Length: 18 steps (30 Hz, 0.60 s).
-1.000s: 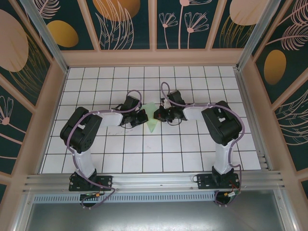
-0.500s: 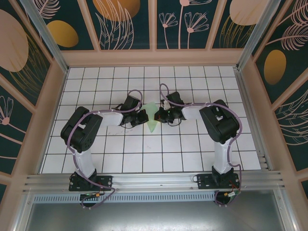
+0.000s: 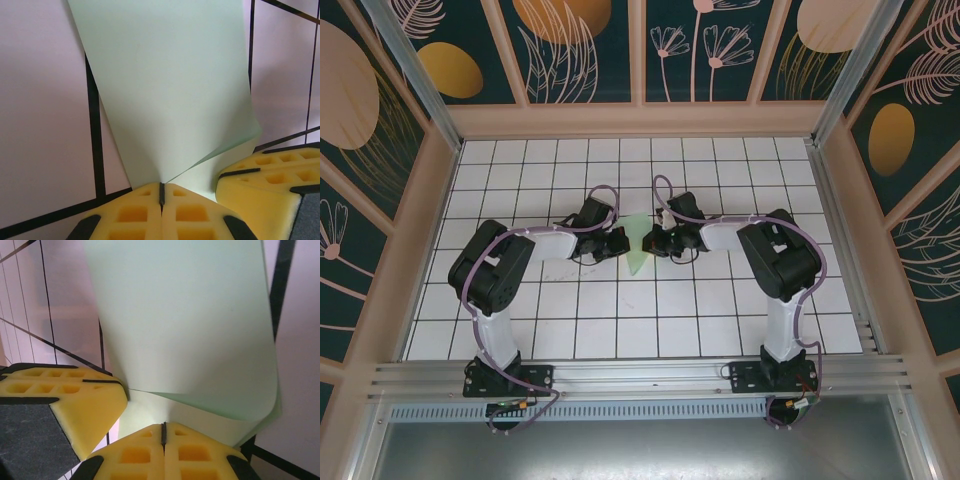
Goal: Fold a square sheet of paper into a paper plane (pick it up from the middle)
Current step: Third fold the triangle at the center of the table.
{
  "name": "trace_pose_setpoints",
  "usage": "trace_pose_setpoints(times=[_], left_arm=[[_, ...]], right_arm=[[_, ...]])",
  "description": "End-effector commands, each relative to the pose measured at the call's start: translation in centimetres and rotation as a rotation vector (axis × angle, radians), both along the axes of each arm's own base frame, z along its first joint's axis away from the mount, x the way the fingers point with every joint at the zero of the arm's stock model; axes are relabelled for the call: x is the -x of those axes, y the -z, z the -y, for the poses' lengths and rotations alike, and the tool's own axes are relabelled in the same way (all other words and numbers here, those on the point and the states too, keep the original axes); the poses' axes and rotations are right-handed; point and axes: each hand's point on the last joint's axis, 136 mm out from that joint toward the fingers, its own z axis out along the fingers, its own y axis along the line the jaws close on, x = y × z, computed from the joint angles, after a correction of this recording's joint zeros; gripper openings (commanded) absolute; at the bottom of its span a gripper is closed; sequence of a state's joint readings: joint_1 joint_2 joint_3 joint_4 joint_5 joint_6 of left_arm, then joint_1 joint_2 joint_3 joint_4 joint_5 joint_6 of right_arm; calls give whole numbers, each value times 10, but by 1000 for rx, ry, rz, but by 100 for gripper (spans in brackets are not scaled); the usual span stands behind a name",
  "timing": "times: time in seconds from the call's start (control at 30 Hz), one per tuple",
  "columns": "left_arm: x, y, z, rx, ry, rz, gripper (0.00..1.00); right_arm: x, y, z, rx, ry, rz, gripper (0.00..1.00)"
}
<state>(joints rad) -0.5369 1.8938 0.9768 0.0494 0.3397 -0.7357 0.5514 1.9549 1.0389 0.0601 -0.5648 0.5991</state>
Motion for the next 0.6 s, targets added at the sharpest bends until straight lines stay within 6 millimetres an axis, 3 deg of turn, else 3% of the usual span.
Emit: trace_pose_setpoints(times=[0.0,0.23,0.37,0.57], left_arm=[[22,39,-18,-122,2,-105,0],[21,31,-14,-93,5,-95,0],[10,0,-3,-16,-8,-32,0],[15,-36,-4,78,-68,11,15]], right_arm=[[-1,3,0,24,-25,10,3],[10,26,9,61,-6,-45,3],[14,38,16,104,7,-81,3],[19,51,25,162,22,-116,2]])
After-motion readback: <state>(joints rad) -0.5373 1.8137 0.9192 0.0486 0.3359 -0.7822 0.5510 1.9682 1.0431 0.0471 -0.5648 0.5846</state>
